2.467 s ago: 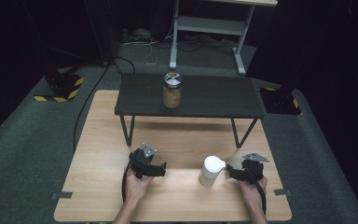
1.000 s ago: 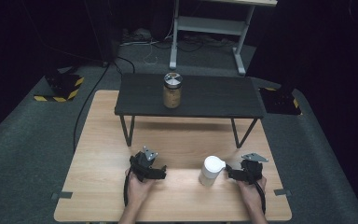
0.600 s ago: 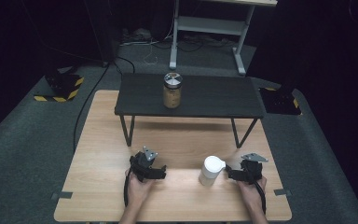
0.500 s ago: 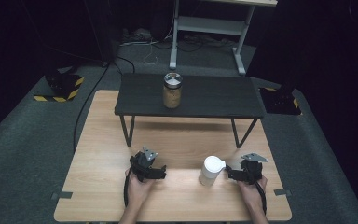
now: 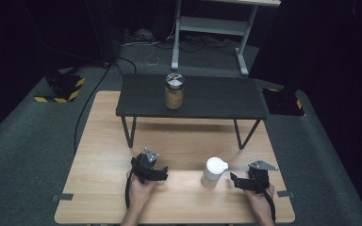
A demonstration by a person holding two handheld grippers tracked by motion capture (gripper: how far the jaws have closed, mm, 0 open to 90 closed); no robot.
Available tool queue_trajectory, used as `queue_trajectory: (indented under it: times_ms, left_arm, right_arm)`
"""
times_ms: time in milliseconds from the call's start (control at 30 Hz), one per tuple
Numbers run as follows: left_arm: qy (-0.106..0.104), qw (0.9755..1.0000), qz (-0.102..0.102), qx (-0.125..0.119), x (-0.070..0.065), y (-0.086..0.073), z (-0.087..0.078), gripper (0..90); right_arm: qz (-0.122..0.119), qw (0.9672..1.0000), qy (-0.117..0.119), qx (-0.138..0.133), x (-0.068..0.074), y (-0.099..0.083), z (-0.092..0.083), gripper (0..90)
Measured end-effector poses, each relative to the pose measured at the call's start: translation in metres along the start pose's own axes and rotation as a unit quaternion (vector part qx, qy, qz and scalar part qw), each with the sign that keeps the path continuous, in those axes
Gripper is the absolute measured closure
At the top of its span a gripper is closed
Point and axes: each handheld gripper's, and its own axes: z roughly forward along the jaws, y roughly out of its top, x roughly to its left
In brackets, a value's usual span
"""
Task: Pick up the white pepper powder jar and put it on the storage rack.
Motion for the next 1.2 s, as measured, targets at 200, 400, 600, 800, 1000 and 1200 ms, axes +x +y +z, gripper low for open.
queue_trajectory:
  times_ms: [200, 400, 600, 800, 1000, 1200]
  left_arm:
    - [0.0, 1.0, 0.0, 0.0, 0.0, 0.0, 0.0, 4.3]
    - [0.0, 1.0, -0.001, 0.0, 0.0, 0.0, 0.0, 4.3]
    - [0.001, 1.0, -0.001, 0.0, 0.0, 0.0, 0.0, 4.3]
    - [0.001, 1.0, -0.001, 0.0, 0.0, 0.0, 0.0, 4.3]
    - [0.001, 1.0, -0.001, 0.0, 0.0, 0.0, 0.0, 4.3]
    - [0.001, 1.0, -0.001, 0.0, 0.0, 0.0, 0.0, 4.3]
  right_arm:
    - [-0.024, 0.9989, 0.04, -0.007, 0.005, -0.009, -0.012, 6.3]
    - [-0.039, 0.9951, 0.088, -0.021, 0.009, -0.014, -0.016, 6.3]
    - [-0.064, 0.9883, 0.133, -0.04, 0.02, -0.011, -0.008, 6.4]
    - [-0.081, 0.9846, 0.144, -0.056, 0.027, -0.005, -0.001, 6.8]
    - [-0.087, 0.9829, 0.147, -0.069, 0.032, 0.003, 0.007, 7.5]
    - [-0.089, 0.9823, 0.144, -0.08, 0.036, 0.009, 0.014, 9.1]
